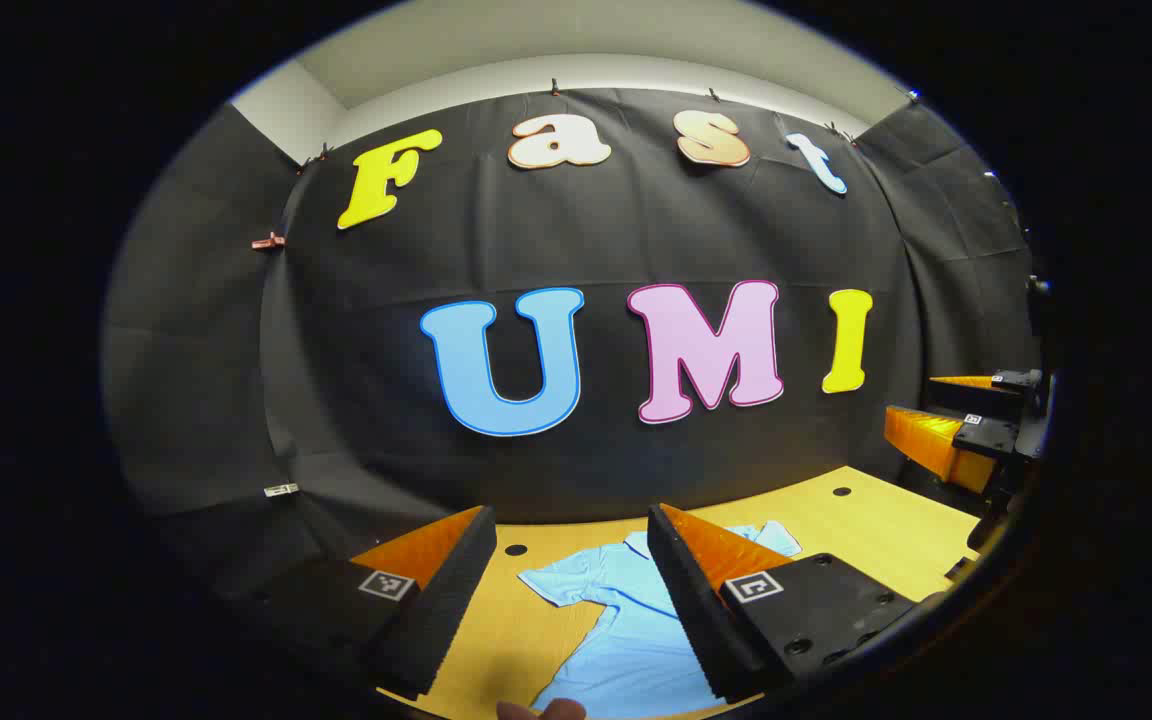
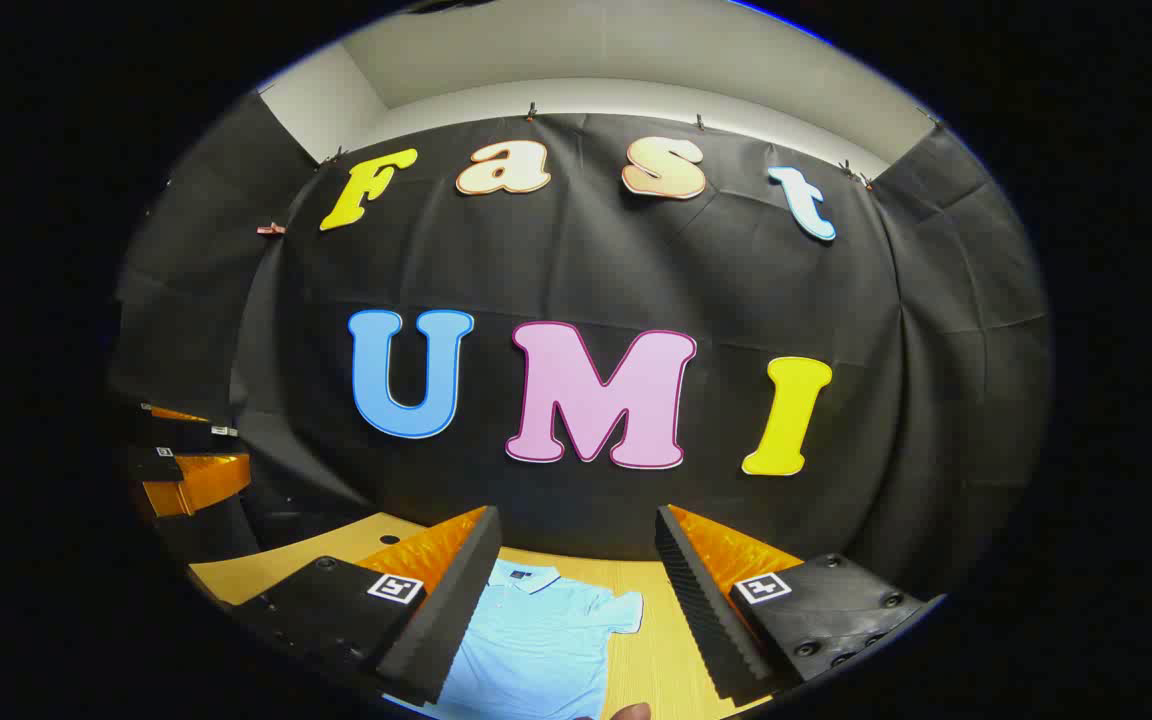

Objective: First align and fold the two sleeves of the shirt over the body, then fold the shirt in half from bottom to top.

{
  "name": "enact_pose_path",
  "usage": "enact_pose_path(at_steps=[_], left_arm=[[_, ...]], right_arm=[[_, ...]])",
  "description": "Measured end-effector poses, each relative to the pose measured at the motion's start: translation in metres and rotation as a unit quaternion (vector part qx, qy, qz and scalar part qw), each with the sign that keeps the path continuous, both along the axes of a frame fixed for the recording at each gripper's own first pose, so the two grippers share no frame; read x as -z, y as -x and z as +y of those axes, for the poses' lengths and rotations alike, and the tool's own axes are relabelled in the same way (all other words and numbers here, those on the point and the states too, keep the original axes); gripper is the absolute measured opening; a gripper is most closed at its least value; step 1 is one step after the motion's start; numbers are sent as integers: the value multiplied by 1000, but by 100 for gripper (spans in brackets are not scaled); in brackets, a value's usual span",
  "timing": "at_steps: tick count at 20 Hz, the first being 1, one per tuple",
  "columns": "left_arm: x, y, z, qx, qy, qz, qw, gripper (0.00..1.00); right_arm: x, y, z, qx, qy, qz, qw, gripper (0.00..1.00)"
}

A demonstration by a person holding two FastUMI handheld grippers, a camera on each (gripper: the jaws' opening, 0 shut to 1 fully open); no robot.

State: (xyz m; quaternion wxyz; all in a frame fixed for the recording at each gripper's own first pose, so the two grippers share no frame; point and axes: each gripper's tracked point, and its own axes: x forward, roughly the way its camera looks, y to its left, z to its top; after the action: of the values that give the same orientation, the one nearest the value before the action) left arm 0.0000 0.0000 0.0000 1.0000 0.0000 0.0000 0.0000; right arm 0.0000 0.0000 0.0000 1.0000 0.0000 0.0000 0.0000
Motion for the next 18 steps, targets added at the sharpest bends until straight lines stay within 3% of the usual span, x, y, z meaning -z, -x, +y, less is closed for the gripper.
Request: enact_pose_path(at_steps=[18], left_arm=[[6,-3,3,-2,-4,9,1000,97]], right_arm=[[10,-13,3,-3,-1,15,1000,97]])
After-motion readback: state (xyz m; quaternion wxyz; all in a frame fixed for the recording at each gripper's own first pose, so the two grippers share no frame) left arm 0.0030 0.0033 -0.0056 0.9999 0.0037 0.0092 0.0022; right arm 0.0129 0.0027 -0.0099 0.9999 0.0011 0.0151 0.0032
